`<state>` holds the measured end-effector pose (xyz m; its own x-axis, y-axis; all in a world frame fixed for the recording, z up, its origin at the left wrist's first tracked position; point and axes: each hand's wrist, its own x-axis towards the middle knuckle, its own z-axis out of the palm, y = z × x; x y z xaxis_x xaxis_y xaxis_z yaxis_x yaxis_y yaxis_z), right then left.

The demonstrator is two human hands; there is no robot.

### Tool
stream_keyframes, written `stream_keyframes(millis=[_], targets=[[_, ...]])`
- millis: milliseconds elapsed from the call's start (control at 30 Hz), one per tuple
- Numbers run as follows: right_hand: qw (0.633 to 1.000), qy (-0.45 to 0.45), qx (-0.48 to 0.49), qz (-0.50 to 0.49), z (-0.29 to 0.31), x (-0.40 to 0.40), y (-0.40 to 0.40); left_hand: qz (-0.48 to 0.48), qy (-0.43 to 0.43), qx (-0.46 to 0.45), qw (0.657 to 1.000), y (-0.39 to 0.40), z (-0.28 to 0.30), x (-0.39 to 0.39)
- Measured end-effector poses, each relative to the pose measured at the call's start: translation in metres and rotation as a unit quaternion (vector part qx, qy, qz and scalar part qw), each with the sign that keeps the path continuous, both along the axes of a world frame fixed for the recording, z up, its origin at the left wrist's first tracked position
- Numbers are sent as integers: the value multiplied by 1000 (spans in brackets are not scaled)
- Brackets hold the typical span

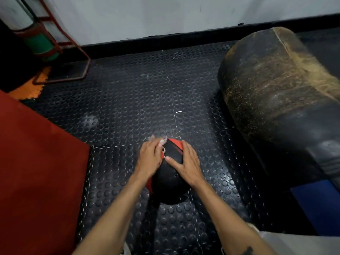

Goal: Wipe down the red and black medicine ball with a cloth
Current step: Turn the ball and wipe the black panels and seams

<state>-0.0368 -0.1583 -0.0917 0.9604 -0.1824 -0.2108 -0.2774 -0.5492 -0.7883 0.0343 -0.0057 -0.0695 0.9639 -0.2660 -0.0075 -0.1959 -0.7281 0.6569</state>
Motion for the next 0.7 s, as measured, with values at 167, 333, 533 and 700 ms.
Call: stream_keyframes(millis=[167, 333, 533, 700], targets=[[1000, 0, -1, 12, 1, -9, 0, -60, -61, 0, 996, -2, 5, -18], [1000, 21, -19, 12, 3, 1, 8, -20, 4, 24, 999, -25, 18, 12], [1000, -12, -3, 13, 0, -4, 3, -157, -44, -10, 987, -14, 25, 1], [998, 8, -50, 45, 8, -5, 14, 11, -6, 5, 1000, -12, 19, 8]])
